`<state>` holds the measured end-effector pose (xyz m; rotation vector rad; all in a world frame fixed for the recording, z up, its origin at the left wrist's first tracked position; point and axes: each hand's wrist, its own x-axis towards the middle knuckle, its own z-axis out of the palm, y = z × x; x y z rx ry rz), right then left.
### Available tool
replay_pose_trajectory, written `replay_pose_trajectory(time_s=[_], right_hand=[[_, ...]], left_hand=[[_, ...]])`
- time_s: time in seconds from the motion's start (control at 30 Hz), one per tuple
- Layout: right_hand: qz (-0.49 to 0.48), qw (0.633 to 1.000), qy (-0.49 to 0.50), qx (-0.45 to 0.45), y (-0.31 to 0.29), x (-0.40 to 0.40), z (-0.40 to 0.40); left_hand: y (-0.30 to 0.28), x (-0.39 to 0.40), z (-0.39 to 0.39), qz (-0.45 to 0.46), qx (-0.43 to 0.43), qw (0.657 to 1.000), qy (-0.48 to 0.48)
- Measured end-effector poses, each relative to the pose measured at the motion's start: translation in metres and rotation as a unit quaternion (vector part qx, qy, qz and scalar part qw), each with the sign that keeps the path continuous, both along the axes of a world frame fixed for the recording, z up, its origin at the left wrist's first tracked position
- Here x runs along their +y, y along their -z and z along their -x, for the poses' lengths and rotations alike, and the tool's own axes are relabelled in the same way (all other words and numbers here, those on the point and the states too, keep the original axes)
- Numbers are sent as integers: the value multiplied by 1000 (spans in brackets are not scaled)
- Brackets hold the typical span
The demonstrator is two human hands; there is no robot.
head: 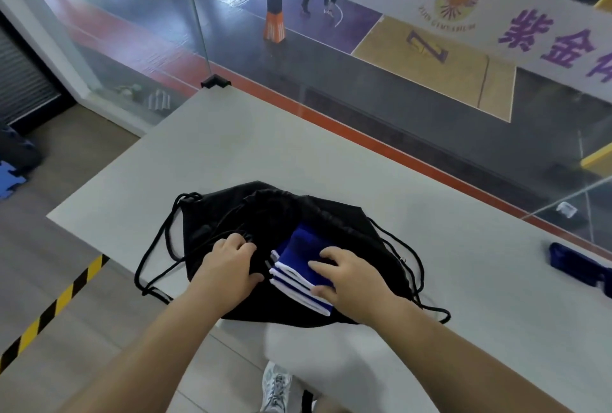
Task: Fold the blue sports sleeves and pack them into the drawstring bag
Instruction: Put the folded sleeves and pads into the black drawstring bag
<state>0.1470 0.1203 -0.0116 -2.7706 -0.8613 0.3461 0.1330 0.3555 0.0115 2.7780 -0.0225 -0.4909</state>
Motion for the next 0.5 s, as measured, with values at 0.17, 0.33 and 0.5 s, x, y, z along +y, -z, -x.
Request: replay_pose_trajectory(time_s=[0.17,0.33,0.5], right_hand=[[50,998,14,-37,10,15,-8],[39,998,38,-6,8,21,-24],[88,994,39,52,-19,17,-32]], left_hand=[[0,-3,2,-29,33,999,25],[-2,-3,4,-54,35,997,30],[-12,-7,5,-100,2,994,37]])
